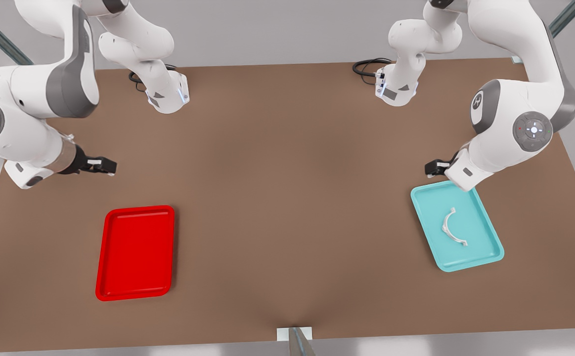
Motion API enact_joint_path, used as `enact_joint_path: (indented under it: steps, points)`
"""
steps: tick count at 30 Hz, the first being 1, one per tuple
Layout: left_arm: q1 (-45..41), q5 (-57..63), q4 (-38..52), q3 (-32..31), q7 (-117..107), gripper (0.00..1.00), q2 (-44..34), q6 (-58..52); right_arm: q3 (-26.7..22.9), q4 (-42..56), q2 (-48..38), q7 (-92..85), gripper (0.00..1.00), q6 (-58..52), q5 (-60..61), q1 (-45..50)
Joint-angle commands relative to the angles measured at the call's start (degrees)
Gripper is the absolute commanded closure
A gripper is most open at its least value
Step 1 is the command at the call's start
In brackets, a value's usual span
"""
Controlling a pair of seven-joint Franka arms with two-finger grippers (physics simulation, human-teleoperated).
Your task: Take the drainage pipe clamp from the left arm, pass it to the right arm, and place it in the plate on the right side
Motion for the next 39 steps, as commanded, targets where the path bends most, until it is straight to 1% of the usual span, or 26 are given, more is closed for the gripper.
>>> enact_joint_path:
  steps: [1,3,4,5,6,7,8,9,10,11,12,14,16,18,20,21,23,25,27,30,39]
  points:
    - [0.0,0.0,0.0,0.1,-0.8,0.0,-0.1,0.3,-0.1,0.0,0.0,1.8,0.0,1.7,0.4,0.0]
    - [0.0,0.0,0.1,0.1,-0.8,0.0,0.0,0.4,-0.1,-0.2,0.0,1.8,0.0,1.7,0.4,0.0]
    - [0.1,0.1,0.5,0.8,-0.8,0.0,2.2,0.5,-0.1,-0.2,0.0,1.9,0.0,1.7,0.5,0.0]
    - [0.1,0.1,2.9,2.4,-1.3,0.0,6.2,2.7,-0.1,-0.3,0.1,1.9,0.0,1.6,0.5,0.0]
    - [0.2,-0.1,5.6,5.3,-0.8,0.0,12.1,7.4,-0.1,-0.6,0.0,1.9,0.0,1.5,0.4,0.1]
    - [0.6,-0.3,6.2,6.4,-0.9,0.0,16.3,15.3,-0.1,-1.2,0.0,1.9,0.0,1.4,0.3,0.3]
    - [1.7,-1.8,6.6,7.0,-1.1,0.0,19.7,18.9,-0.1,-1.4,0.2,1.9,0.0,1.5,0.3,0.4]
    - [1.7,-4.0,8.3,9.5,-1.0,0.0,23.0,19.0,0.0,-1.5,0.3,1.9,0.0,1.5,0.1,0.6]
    - [1.7,-5.8,9.4,10.9,-1.2,0.0,26.0,21.6,0.1,-1.6,0.4,1.9,0.0,1.5,0.0,0.7]
    - [1.7,-5.9,10.2,11.2,-1.4,0.0,29.2,25.2,0.2,-2.9,0.2,1.8,0.0,1.5,-0.1,0.7]
    - [2.7,-6.3,11.7,11.9,-1.4,0.0,32.0,26.3,0.2,-3.1,0.2,1.8,0.0,1.5,-0.3,0.7]
    - [3.6,-8.7,12.5,12.3,-3.6,0.0,34.8,29.9,0.2,-3.0,0.2,1.9,0.0,1.9,-0.3,0.7]
    - [3.9,-8.8,11.8,12.3,-13.8,0.0,36.1,30.8,0.3,-2.9,0.3,1.8,0.0,2.8,-0.7,0.8]
    - [4.6,-8.8,9.7,12.4,-18.9,0.0,36.3,33.1,0.4,-3.5,0.2,1.8,0.0,2.9,-0.7,0.8]
    - [5.0,-8.5,8.0,12.4,-23.9,0.0,36.2,33.2,0.4,-3.5,0.3,1.8,0.0,2.9,-0.7,0.8]
    - [5.7,-8.6,7.7,12.4,-24.0,0.0,36.2,33.0,0.4,-3.6,0.3,1.8,0.0,2.9,-0.7,0.8]
    - [6.0,-8.6,4.0,12.4,-25.6,0.0,35.4,33.3,0.4,-3.6,0.4,1.8,0.0,2.9,-0.7,0.9]
    - [6.4,-8.7,3.9,13.2,-25.7,0.0,36.2,33.6,0.4,-3.9,0.3,1.8,0.0,2.9,-0.7,1.0]
    - [6.7,-8.7,1.8,13.7,-25.8,0.0,36.2,38.3,0.4,-4.0,0.1,1.8,0.0,2.8,-0.7,1.3]
    - [7.1,-8.7,-0.3,13.8,-27.7,0.0,36.2,38.5,0.4,-4.3,0.1,1.7,0.0,2.7,-0.5,1.3]
    - [7.2,-9.0,-3.3,13.7,-39.2,0.0,35.2,40.4,0.4,-5.1,0.0,1.7,0.0,2.7,-0.6,1.7]
